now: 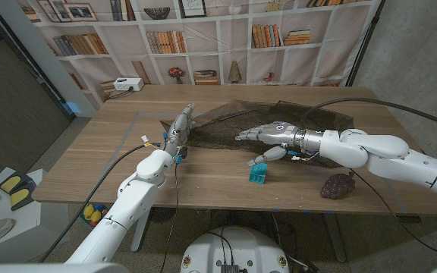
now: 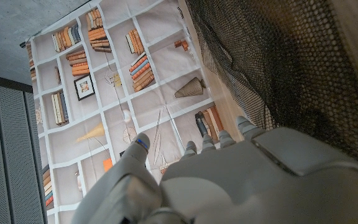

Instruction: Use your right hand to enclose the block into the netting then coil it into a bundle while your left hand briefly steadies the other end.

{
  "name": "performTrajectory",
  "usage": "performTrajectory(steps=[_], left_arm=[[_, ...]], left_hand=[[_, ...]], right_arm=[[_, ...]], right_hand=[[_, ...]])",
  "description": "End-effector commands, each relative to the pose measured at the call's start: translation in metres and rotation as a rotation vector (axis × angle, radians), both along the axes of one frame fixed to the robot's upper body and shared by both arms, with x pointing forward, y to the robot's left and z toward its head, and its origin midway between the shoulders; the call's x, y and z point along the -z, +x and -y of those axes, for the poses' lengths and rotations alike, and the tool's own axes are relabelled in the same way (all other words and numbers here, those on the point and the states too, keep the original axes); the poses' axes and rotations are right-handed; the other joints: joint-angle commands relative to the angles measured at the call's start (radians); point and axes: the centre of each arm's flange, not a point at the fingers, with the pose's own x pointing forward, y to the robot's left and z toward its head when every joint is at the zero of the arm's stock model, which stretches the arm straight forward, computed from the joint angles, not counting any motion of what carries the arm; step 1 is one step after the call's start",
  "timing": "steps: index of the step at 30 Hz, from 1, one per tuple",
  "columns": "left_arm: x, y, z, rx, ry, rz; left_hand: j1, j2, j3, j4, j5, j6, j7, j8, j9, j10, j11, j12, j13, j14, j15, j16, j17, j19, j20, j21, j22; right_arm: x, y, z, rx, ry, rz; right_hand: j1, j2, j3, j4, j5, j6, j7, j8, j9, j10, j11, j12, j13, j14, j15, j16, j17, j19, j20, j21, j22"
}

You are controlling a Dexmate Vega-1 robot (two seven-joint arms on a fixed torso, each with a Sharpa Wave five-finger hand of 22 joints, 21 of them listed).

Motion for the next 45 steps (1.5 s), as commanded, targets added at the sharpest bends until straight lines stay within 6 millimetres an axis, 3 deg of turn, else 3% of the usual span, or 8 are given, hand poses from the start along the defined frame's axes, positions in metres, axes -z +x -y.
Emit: performTrajectory(steps=[1,12,20,29,37,40,42,45], left_arm=[[0.002,0.003,0.0,0.009,0.004,-0.01],[0.001,0.007,0.005,0.027,0.016,-0.015],[-0.002,0.011,0.006,0.037,0.02,-0.017],[-0.004,0.014,0.008,0.045,0.025,-0.018],[-0.003,0.015,0.01,0.053,0.027,-0.018],[-0.003,0.015,0.011,0.053,0.026,-0.018],[-0.002,0.015,0.01,0.054,0.027,-0.018],[-0.002,0.015,0.01,0.051,0.025,-0.019]], left_hand=[[0.002,-0.007,-0.006,0.001,0.007,-0.057,-0.008,-0.003,0.005,-0.084,0.007,-0.001,0.005,-0.07,0.006,0.003,0.005,-0.003,0.005,-0.002,0.005],[0.001,-0.007,-0.008,0.001,0.007,-0.058,-0.008,-0.003,0.005,-0.086,0.006,-0.002,0.005,-0.072,0.005,0.003,0.005,-0.004,0.004,-0.004,0.005],[0.001,-0.008,-0.008,0.001,0.007,-0.058,-0.008,-0.003,0.005,-0.087,0.006,-0.002,0.005,-0.072,0.005,0.002,0.005,-0.005,0.005,-0.005,0.005],[0.0,-0.01,-0.011,0.002,0.008,-0.057,-0.009,-0.003,0.005,-0.087,0.007,-0.002,0.005,-0.073,0.004,0.002,0.005,-0.005,0.007,-0.005,0.005],[-0.002,-0.011,-0.012,0.003,0.008,-0.057,-0.008,-0.003,0.005,-0.087,0.007,-0.002,0.005,-0.073,0.005,0.003,0.005,-0.005,0.007,-0.006,0.005],[-0.002,-0.011,-0.013,0.004,0.008,-0.058,-0.007,-0.003,0.005,-0.087,0.007,-0.002,0.005,-0.073,0.004,0.002,0.005,-0.005,0.007,-0.006,0.005],[-0.003,-0.012,-0.014,0.004,0.008,-0.057,-0.008,-0.003,0.005,-0.087,0.007,-0.002,0.005,-0.073,0.004,0.003,0.005,-0.005,0.007,-0.006,0.005],[-0.003,-0.013,-0.015,0.004,0.008,-0.058,-0.008,-0.003,0.005,-0.086,0.007,-0.002,0.005,-0.073,0.003,0.003,0.005,-0.005,0.008,-0.006,0.006]], right_arm=[[0.019,0.0,0.001,0.047,-0.038,-0.05],[0.029,0.007,0.011,0.125,-0.029,-0.08],[0.04,0.012,0.021,0.163,-0.021,-0.102],[0.053,0.011,0.026,0.202,-0.046,-0.126],[0.062,0.01,0.024,0.221,-0.058,-0.083],[0.062,0.01,0.025,0.226,-0.055,-0.05],[0.062,0.011,0.026,0.229,-0.048,-0.043],[0.062,0.012,0.027,0.227,-0.041,-0.035]], right_hand=[[0.014,0.001,0.002,-0.008,0.008,-0.004,-0.003,0.007,0.004,0.011,-0.002,0.006,0.002,0.011,-0.001,0.009,0.002,0.012,-0.001,0.007,0.0],[0.008,-0.008,-0.009,-0.007,0.014,0.021,0.005,0.018,0.004,0.027,0.011,0.013,0.003,0.023,-0.002,0.014,0.007,0.021,-0.003,0.01,0.001],[0.01,-0.012,-0.017,-0.009,0.024,0.061,0.027,0.033,0.004,0.06,0.018,0.025,0.004,0.043,-0.007,0.022,0.011,0.041,-0.005,0.017,0.001],[0.013,-0.021,-0.022,-0.013,0.027,0.061,0.028,0.032,0.003,0.057,0.018,0.023,0.004,0.045,-0.007,0.022,0.011,0.041,-0.006,0.016,0.001],[0.063,-0.023,-0.017,-0.038,0.042,0.033,0.034,0.022,0.003,0.044,0.005,0.016,0.004,0.04,-0.012,0.017,0.011,0.042,-0.006,0.015,0.001],[0.169,0.016,0.018,-0.077,0.073,0.066,0.029,0.036,0.003,0.045,0.004,0.015,0.005,0.08,-0.033,0.03,0.013,0.076,-0.013,0.025,0.0],[0.183,0.023,0.018,-0.077,0.081,0.084,0.029,0.041,0.002,0.116,-0.006,0.042,0.008,0.119,-0.04,0.046,0.019,0.109,-0.015,0.036,0.001],[0.206,0.047,0.02,-0.073,0.093,0.151,0.033,0.06,0.001,0.204,0.004,0.081,0.013,0.236,-0.07,0.098,0.044,0.169,-0.026,0.058,0.002]])
